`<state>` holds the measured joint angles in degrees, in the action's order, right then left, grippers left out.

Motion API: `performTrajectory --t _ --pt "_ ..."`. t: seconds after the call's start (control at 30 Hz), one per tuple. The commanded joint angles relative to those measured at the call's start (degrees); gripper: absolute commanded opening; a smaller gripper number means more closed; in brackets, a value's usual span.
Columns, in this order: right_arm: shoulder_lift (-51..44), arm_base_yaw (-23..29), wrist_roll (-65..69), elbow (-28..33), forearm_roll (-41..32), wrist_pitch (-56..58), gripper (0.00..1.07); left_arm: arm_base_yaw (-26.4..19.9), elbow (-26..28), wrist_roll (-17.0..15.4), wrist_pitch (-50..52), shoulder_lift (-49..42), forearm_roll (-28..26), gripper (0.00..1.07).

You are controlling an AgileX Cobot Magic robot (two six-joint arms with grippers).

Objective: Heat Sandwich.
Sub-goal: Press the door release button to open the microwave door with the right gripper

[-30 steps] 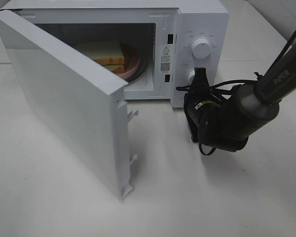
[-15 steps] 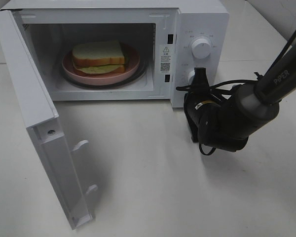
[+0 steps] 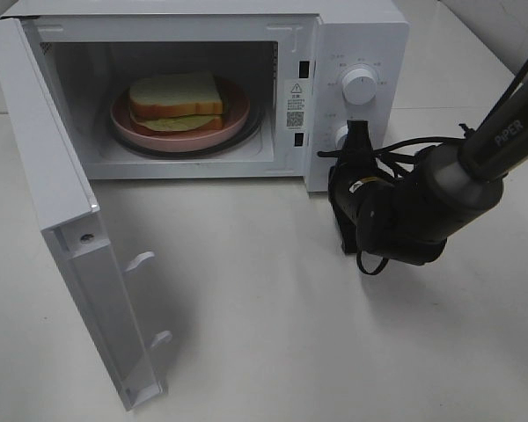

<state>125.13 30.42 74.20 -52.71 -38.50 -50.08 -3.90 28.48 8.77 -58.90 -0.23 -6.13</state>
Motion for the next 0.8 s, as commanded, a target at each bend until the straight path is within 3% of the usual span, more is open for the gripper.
performTrajectory --t 0.03,0.53,0.8 --pt "-2.92 -2.46 0.4 -2.35 4.58 -8.25 0.0 -0.06 -0.17 -0.11 -0.17 -1.32 -0.11 1.04" --pt "-10.54 -0.92 -5.21 8.65 3.44 9.34 0.0 -0.06 -0.17 -0.11 -0.17 -1.32 -0.11 1.04" --pt "-19.71 -0.97 -13.52 12.43 6.82 21.37 0.01 -0.06 -0.17 -0.11 -0.17 -1.32 -0.11 1.04"
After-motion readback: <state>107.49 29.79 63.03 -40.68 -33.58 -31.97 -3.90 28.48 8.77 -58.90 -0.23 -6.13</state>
